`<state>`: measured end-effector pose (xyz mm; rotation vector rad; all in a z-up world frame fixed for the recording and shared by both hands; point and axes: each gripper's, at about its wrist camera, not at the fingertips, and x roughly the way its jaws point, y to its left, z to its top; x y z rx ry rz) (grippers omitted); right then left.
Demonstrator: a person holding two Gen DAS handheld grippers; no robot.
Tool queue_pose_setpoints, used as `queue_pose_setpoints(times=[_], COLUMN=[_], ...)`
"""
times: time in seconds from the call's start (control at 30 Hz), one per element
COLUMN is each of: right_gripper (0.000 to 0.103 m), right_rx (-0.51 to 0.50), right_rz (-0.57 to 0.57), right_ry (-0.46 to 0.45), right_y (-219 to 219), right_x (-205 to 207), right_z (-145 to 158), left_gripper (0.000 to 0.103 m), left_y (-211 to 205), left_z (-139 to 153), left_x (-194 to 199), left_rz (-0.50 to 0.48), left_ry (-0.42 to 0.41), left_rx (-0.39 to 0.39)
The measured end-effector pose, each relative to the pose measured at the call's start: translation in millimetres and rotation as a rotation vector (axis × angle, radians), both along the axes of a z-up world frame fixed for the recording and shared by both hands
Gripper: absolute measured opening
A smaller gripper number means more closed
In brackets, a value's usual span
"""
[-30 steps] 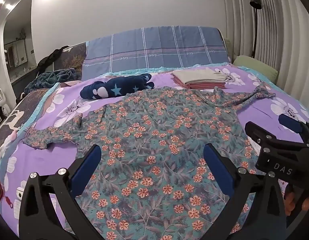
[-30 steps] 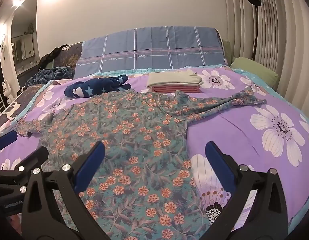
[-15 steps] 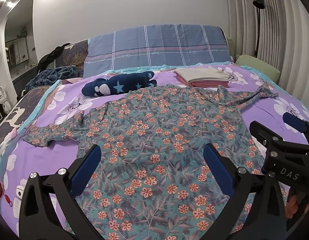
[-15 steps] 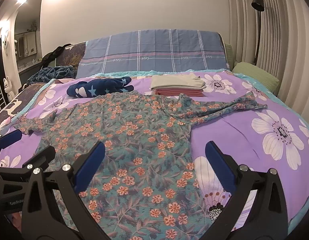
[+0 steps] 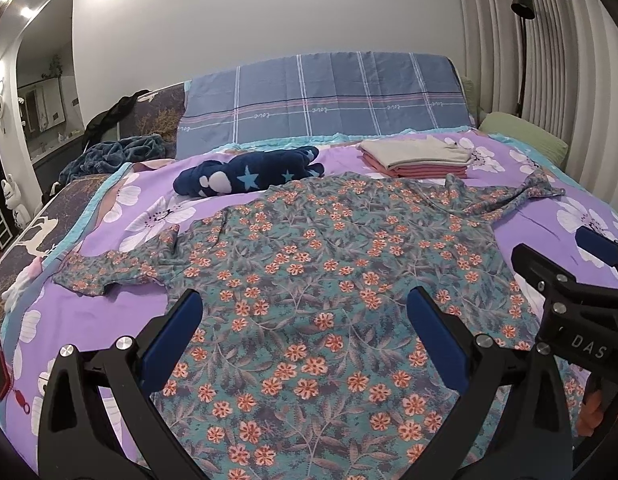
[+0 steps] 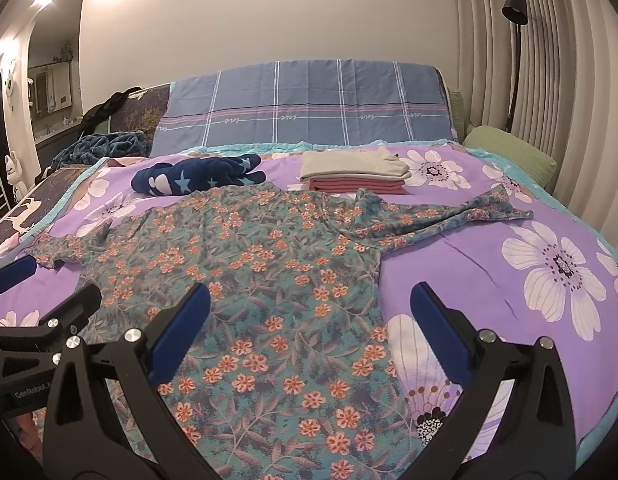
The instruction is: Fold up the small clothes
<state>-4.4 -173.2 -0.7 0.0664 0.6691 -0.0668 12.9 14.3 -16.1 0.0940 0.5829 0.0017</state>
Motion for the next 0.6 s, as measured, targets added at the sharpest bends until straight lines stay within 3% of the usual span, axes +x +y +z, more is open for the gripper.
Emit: queue_pose_setpoints(times=[0.6], right_gripper=[0.101], right_rx=[-0.008], right_rz=[0.005], right_ry=[0.003], right_y=[4.0], right_x=[1.0], right_z=[-1.1], left_gripper=[0.102], left_y=[-3.5], left_z=[-2.7], left_x=[2.3], left_rz=[-0.006], left_ry=[0.003], left_rx=[-0.003])
